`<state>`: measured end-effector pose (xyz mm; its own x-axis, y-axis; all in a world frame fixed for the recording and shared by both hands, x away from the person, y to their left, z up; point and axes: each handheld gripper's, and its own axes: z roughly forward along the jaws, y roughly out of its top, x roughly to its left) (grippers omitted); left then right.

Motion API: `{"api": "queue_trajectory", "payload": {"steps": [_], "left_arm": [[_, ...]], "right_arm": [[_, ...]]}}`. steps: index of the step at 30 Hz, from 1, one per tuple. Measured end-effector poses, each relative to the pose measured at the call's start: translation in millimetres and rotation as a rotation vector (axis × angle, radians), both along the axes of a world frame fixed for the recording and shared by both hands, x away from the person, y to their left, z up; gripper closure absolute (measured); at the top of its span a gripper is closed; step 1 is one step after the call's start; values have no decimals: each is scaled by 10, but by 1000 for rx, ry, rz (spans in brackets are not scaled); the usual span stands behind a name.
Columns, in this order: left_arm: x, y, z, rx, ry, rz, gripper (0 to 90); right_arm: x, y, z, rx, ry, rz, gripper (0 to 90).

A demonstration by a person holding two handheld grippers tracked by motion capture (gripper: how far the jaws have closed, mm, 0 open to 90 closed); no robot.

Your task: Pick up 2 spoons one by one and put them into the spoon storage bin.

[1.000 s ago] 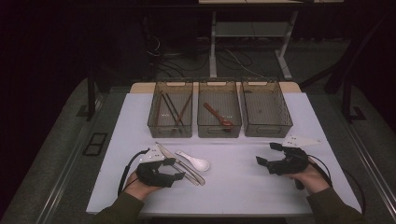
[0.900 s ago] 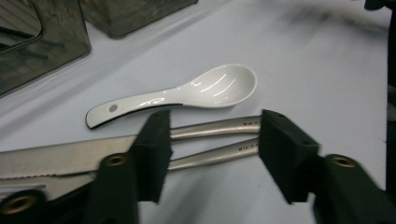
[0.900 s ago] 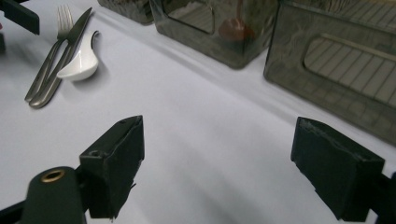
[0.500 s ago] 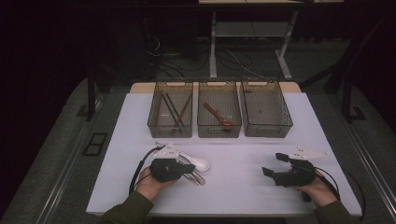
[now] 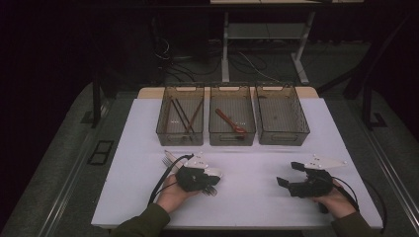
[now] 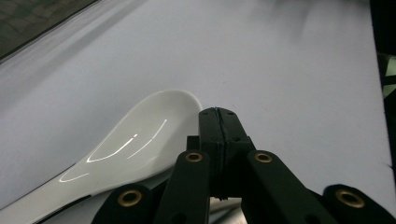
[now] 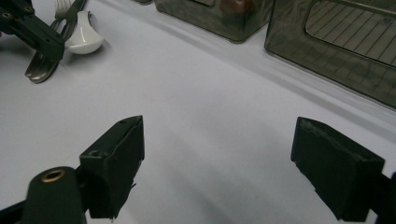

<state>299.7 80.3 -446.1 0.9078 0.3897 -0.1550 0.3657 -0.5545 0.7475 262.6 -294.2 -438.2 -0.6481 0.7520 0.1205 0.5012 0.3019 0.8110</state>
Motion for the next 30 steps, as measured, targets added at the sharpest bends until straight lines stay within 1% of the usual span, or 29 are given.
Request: {"api": "queue_trajectory", "payload": {"steps": [1,4,7,10,13,16,18,20,22,23,25,30], "left_arm": [[19,-20,-3,9,-5,0,887],[78,-73,-12,18,-8,3,887],[132,-113,-22,20,-5,4,887],[132,-130,-7,3,5,-8,886],[96,-135,38,-16,6,-39,885],[80,-128,93,-47,11,-64,884],[89,-113,125,-60,6,-64,876],[117,-85,154,-56,-9,-54,852],[171,-53,175,-46,-21,-43,809],[207,-41,181,-46,-14,-38,781],[281,-27,190,-36,-15,-33,729],[451,-34,183,-10,13,-44,587]], "right_arm": [[-1,1,1,-2,-2,1,172],[-2,2,0,-8,-7,6,172],[-2,4,-2,-11,-6,7,172],[-7,5,0,-15,-8,7,172],[-11,4,2,-15,-6,5,172],[-9,3,2,-16,-7,5,172],[-11,5,2,-17,-7,4,172],[-11,7,3,-16,-8,5,172],[-9,8,2,-19,-7,5,172],[-7,7,0,-20,-8,6,172],[-6,6,0,-20,-8,6,171],[-3,-1,-4,-18,-5,3,172]]}}
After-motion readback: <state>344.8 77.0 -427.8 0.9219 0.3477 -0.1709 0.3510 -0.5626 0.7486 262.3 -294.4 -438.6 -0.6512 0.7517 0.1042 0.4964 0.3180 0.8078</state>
